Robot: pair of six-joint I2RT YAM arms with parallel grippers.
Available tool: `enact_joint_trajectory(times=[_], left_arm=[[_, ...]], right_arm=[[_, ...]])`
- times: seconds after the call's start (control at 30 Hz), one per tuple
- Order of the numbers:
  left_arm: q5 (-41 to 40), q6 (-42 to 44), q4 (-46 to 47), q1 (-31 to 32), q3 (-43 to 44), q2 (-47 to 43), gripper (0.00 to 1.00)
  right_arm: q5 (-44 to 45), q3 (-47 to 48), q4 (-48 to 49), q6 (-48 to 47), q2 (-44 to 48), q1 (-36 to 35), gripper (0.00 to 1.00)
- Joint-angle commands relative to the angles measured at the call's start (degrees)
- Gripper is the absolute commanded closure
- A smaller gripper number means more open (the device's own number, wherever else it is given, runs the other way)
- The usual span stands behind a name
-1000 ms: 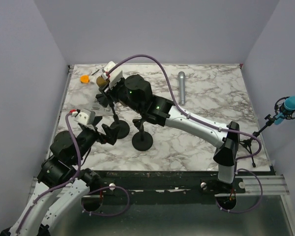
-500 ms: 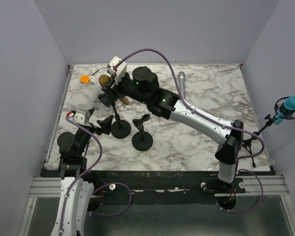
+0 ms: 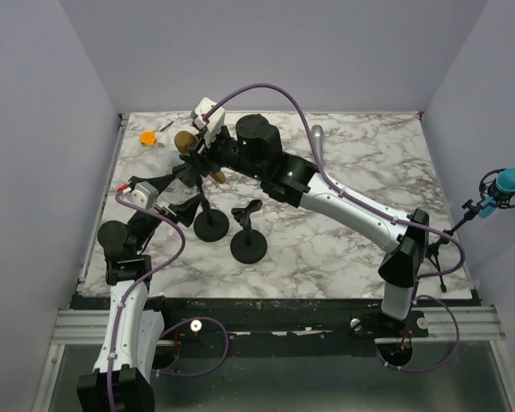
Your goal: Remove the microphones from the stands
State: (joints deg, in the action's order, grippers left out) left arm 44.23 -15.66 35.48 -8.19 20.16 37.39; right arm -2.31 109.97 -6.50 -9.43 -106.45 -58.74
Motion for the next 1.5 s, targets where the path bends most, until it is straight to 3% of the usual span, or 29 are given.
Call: enact_joint_trajectory(times=[0.0,0.17,0.37,0.57,0.83,0.97,1.1,1.37,1.4,1.47], left_arm=[[5.43,3.31,4.59,-0.15,1.76,0.31,0.11],[5.74,3.04,6.54,0.36,3.15,3.95,0.22],[1.05,4.27,4.54,0.79,4.25,4.22,0.21],[-1.78,2.86,6.19,1.89,4.27,4.79,0.12],[-4.72,4.97,2.89,3.44,5.83,6.45,0.14],[-6.11,4.32,3.04,3.44,5.88,6.69,0.20],[-6.46,4.28,2.84,3.52,6.15,7.11,0.37],[-4.80,6.62,-1.32,4.03,6.66,6.82,0.95],[-4.91,6.92,-1.70,4.17,6.45,6.43,1.00],[-5.00,7.45,-2.44,4.38,6.20,5.84,1.00]], right_arm=[[-2.00,0.88,-3.88,1.56,-0.61,0.34,0.74],[-1.92,1.65,-4.57,1.95,-0.95,0.36,0.74],[-1.82,2.40,-4.88,2.38,-1.19,0.36,0.74],[-2.00,4.11,-6.32,2.40,-2.40,0.31,0.74],[-2.35,5.78,-6.79,3.11,-3.26,0.33,0.74],[-2.26,6.35,-7.30,3.17,-3.80,0.34,0.74],[-2.43,6.39,-7.30,3.42,-3.69,0.28,0.74],[-1.56,6.83,-7.29,3.19,-3.85,-0.30,0.75],[-1.50,6.83,-7.14,3.28,-3.80,-0.40,0.75],[-1.41,6.83,-6.72,3.50,-3.85,-0.67,0.75]])
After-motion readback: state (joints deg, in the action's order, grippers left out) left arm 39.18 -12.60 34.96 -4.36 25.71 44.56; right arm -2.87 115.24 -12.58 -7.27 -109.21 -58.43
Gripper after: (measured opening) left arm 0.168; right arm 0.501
